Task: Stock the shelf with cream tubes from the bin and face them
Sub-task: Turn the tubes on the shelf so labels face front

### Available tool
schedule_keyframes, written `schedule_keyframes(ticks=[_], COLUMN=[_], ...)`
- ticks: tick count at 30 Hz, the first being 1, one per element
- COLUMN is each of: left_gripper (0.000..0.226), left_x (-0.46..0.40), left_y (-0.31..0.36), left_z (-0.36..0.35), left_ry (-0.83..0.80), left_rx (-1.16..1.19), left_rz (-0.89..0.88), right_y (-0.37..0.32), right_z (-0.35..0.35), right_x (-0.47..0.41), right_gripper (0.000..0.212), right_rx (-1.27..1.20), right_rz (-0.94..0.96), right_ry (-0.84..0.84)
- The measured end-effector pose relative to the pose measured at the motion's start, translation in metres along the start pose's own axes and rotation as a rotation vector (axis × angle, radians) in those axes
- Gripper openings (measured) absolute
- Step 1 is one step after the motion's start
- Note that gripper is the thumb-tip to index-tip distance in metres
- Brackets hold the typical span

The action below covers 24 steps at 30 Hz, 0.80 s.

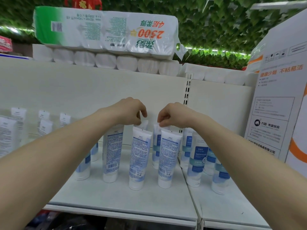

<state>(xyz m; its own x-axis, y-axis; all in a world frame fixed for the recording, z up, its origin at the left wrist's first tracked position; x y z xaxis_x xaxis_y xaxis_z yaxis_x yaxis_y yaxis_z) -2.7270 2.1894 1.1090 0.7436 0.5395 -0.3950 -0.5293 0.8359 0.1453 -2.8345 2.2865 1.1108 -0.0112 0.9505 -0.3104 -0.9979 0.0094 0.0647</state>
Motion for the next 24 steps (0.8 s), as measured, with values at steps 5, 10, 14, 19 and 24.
schedule_keyframes(ticks=[5,10,14,19,24], left_gripper=[0.024,0.022,0.022,0.023,0.019], left_x=[0.002,0.004,0.006,0.021,0.063], left_y=[-0.004,-0.008,-0.008,-0.008,0.003], left_z=[0.001,0.001,0.003,0.021,0.039], left_ry=[0.056,0.075,0.069,0.203,0.411], left_rx=[-0.007,0.011,0.008,0.058,0.106], left_rz=[-0.011,-0.003,-0.01,-0.063,-0.151], right_y=[-0.001,-0.001,-0.001,-0.002,-0.019], right_z=[0.001,-0.001,-0.001,0.011,0.028], right_x=[-0.001,-0.002,0.0,0.013,0.044], right_gripper=[0.018,0.018,0.019,0.019,0.031], right_rx=[0.015,0.034,0.033,0.046,0.125], right_rz=[-0.01,-0.018,-0.03,0.003,0.108], right_ry=[-0.01,-0.019,-0.035,0.069,0.137])
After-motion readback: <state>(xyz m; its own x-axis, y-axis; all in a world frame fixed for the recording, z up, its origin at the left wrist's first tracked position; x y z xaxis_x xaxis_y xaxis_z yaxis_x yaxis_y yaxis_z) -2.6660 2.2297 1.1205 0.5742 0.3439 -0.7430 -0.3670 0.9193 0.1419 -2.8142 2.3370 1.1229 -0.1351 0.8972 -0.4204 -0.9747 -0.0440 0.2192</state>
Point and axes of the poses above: each hand's wrist, its own x-axis away from the middle knuckle, its own z-axis out of the back of the hand, y = z × x, the point moved 6 cm from there along -x, towards the middle knuckle, and after that the axes turned 14 degrees about z, right-handed, at the moved point
